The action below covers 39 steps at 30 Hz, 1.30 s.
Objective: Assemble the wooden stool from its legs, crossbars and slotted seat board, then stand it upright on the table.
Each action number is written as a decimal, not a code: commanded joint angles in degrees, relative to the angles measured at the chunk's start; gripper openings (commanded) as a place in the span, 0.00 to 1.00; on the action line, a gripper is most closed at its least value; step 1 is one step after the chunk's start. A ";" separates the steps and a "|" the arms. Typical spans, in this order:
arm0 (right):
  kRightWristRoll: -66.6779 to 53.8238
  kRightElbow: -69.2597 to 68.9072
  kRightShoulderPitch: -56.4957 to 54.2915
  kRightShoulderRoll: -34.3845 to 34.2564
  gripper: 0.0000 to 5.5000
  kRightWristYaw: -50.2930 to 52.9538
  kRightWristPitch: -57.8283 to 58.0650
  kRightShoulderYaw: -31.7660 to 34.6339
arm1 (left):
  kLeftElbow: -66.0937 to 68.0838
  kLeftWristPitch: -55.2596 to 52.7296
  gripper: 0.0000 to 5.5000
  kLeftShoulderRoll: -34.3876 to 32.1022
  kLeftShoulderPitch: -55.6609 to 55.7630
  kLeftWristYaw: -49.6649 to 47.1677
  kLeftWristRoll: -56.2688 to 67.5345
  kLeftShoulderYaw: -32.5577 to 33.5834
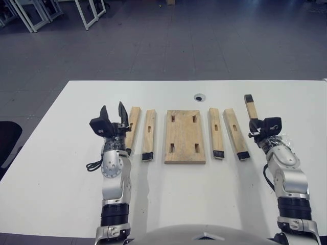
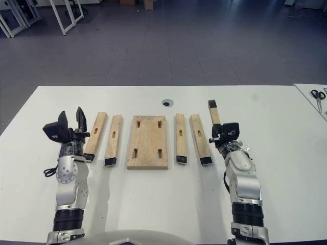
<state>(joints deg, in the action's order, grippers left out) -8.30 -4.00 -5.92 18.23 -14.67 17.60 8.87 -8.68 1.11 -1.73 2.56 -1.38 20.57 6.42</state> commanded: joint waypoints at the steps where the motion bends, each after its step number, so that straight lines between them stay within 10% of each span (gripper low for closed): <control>1: -2.31 -7.35 -2.02 1.28 0.24 -7.14 -2.10 -4.69 | -10.18 -22.08 0.51 -1.56 3.40 3.52 19.54 -1.68; 15: -5.21 -20.04 2.14 2.38 0.24 -20.94 -6.49 -18.32 | -18.69 -40.93 0.51 1.82 1.96 1.46 54.61 -2.11; 25: -2.93 -20.50 3.62 4.53 0.23 -22.47 -8.13 -20.97 | -18.22 -40.15 0.51 -0.45 2.61 0.51 53.38 -2.77; 39: -0.14 -21.07 4.07 6.43 0.23 -22.61 -7.78 -21.92 | -15.23 -36.51 0.12 -2.37 0.56 4.73 37.53 -4.61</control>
<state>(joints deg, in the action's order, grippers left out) -8.99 -24.22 -1.91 23.75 -36.51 10.11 -12.50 -25.16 -35.74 -3.84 3.58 4.42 59.46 0.71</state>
